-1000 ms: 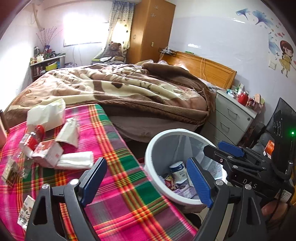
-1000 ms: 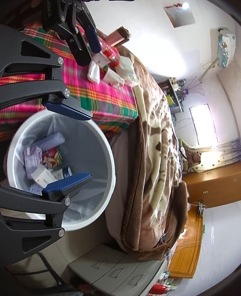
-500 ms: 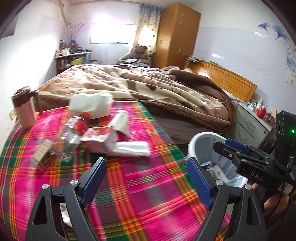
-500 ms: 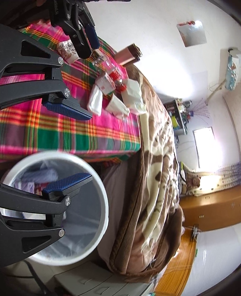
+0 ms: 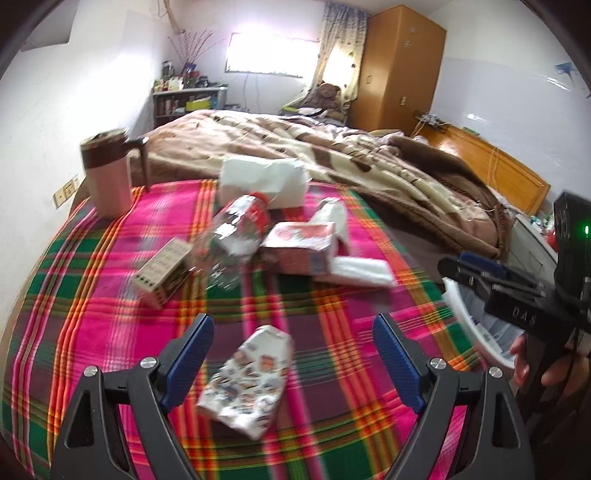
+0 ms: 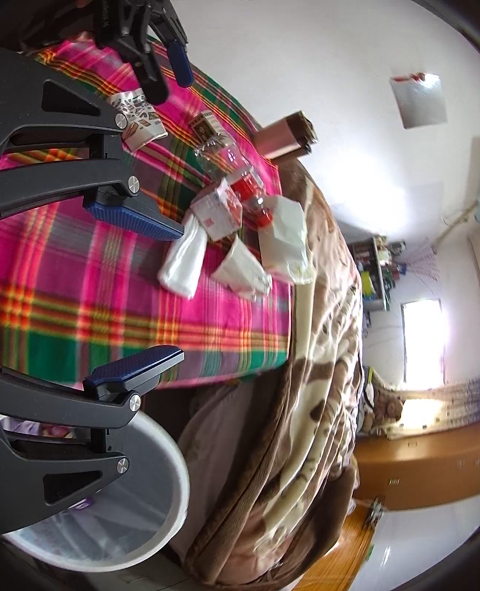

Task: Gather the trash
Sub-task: 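Grasp the doodle-printed paper cup with the left tool while the right tool grasps the strawberry milk carton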

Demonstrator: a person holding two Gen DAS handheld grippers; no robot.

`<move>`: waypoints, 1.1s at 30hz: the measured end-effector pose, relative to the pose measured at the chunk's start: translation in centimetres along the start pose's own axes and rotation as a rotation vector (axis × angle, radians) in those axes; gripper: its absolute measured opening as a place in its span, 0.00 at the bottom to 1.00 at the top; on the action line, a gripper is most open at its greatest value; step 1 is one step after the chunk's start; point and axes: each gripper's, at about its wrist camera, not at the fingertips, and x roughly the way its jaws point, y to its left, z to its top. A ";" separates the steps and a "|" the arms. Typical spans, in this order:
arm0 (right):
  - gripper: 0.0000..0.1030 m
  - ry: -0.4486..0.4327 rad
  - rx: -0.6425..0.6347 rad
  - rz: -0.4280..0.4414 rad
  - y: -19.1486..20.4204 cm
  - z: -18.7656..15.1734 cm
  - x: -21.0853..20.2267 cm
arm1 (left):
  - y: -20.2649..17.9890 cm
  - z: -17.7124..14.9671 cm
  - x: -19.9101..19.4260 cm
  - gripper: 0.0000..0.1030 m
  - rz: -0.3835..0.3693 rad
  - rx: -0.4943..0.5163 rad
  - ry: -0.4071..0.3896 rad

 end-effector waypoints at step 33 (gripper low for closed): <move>0.72 0.160 -0.275 0.192 7.5 4.0 10.7 | 4.5 -2.5 4.9 0.88 -0.003 -0.008 0.194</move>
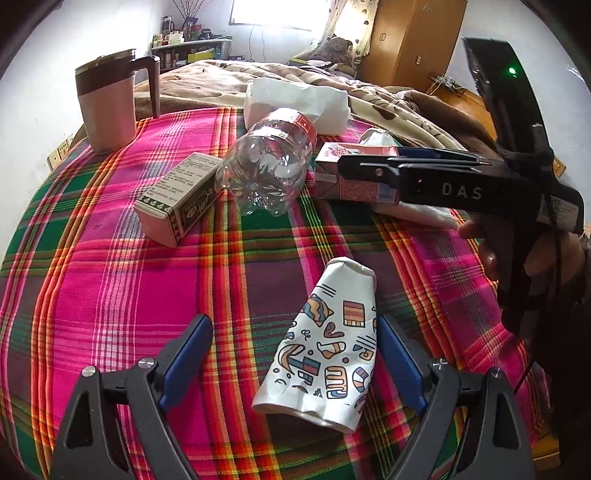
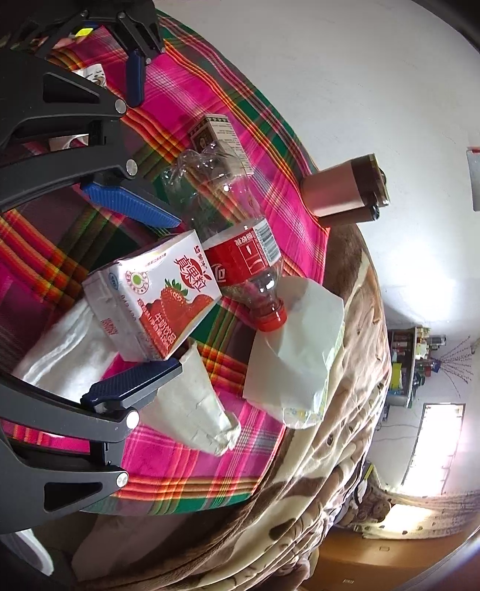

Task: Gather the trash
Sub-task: 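Grasp the doodle-printed paper cup with the left tool while the right tool grasps the strawberry milk carton, then carry the paper cup with the left tool while the right tool carries the carton to the bin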

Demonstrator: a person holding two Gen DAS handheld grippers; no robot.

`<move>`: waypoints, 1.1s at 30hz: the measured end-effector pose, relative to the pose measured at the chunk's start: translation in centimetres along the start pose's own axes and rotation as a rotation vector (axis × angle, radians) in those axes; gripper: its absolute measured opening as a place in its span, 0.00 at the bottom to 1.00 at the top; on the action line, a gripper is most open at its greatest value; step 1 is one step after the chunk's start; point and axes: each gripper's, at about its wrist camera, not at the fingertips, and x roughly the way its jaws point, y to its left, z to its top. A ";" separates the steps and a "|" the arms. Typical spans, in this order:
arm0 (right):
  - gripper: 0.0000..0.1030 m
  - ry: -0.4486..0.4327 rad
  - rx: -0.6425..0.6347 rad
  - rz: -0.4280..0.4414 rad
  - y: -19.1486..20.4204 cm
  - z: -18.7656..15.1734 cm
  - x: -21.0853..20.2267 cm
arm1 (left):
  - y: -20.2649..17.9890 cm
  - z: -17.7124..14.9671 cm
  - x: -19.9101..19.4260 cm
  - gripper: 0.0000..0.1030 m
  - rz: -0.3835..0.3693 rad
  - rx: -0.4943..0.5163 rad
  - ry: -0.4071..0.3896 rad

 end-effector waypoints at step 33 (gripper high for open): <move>0.57 -0.044 0.047 -0.023 0.8 -2.1 -2.5 | -0.4 -0.4 -2.3 0.47 0.051 -0.027 -0.054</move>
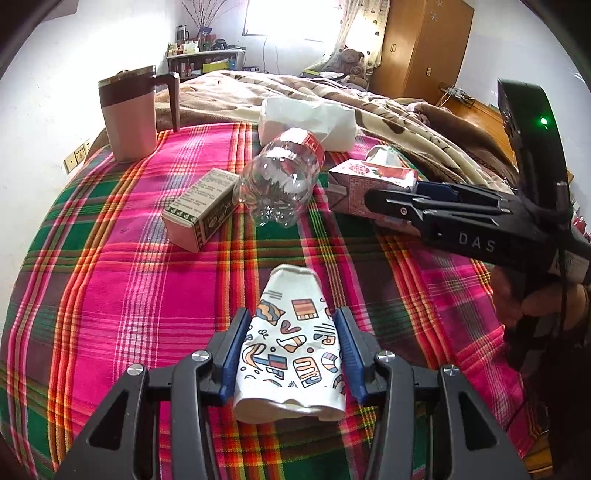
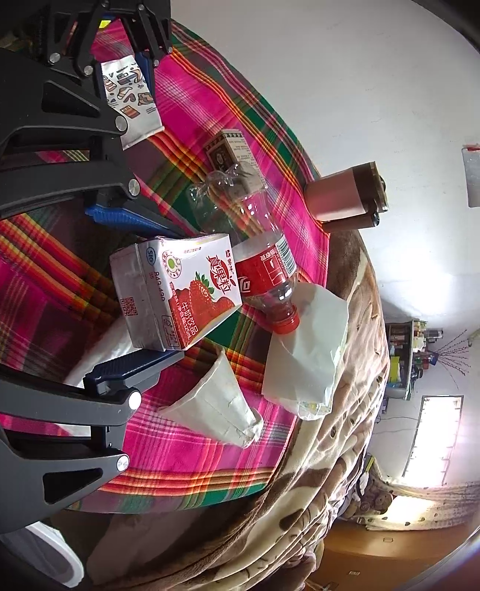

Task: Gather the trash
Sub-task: 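Carry the paper cup with the left tool while the right tool carries the carton to the bin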

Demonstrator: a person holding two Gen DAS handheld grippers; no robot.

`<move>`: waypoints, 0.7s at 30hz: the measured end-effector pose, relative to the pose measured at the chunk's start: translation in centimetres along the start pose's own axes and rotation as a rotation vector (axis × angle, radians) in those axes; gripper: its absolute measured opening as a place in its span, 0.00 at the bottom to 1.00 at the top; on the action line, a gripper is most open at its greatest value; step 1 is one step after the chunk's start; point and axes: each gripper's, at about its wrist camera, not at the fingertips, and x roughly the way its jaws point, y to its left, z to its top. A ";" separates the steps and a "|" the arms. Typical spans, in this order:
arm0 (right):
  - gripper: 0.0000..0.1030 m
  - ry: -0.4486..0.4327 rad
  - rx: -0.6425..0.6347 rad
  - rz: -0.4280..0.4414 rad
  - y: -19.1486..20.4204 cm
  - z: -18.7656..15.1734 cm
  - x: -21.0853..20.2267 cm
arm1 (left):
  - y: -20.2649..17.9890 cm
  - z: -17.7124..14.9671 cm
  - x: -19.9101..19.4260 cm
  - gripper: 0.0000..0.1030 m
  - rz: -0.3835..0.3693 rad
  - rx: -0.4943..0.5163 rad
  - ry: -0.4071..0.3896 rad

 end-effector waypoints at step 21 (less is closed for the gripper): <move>0.57 -0.125 0.116 -0.014 -1.6 -2.1 -6.7 | -2.9 0.7 -4.1 0.47 -0.012 0.026 -0.112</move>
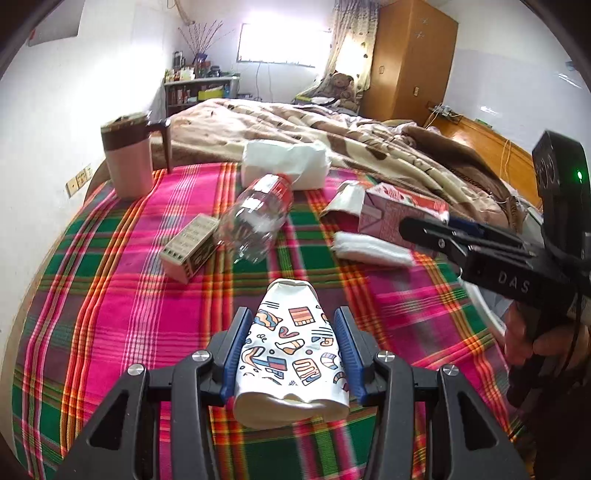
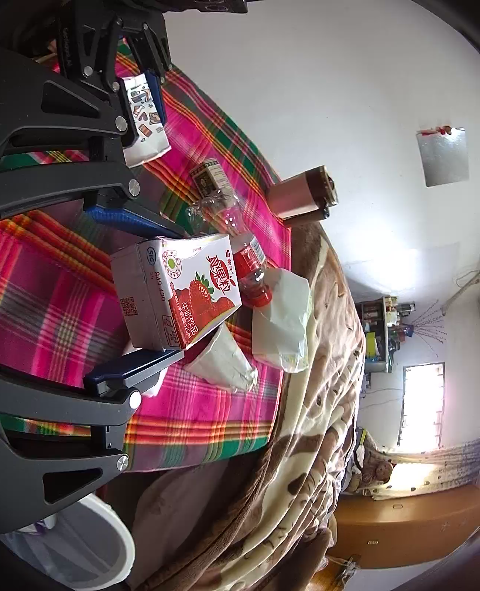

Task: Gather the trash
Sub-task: 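Carry the paper cup with the left tool while the right tool carries the carton to the bin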

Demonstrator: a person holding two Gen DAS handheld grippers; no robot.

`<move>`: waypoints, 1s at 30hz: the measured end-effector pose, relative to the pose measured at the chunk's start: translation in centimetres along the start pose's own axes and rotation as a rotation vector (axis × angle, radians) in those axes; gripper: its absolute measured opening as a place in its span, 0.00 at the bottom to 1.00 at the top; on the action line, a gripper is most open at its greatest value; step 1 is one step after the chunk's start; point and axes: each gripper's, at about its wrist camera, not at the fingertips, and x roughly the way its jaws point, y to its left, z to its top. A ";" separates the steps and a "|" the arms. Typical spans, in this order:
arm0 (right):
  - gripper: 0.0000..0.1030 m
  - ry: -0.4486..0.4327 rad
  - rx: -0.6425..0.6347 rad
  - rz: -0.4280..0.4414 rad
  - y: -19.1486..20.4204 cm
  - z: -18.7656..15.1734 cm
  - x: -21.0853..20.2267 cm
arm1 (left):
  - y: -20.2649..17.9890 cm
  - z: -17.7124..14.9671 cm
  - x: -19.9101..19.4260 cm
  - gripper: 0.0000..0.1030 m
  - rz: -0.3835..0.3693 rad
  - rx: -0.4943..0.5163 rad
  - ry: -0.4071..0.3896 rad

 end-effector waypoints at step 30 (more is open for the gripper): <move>0.57 -0.159 0.212 -0.304 -9.1 -4.0 -11.8 | -16.3 3.9 0.3 0.47 -0.248 0.210 -0.084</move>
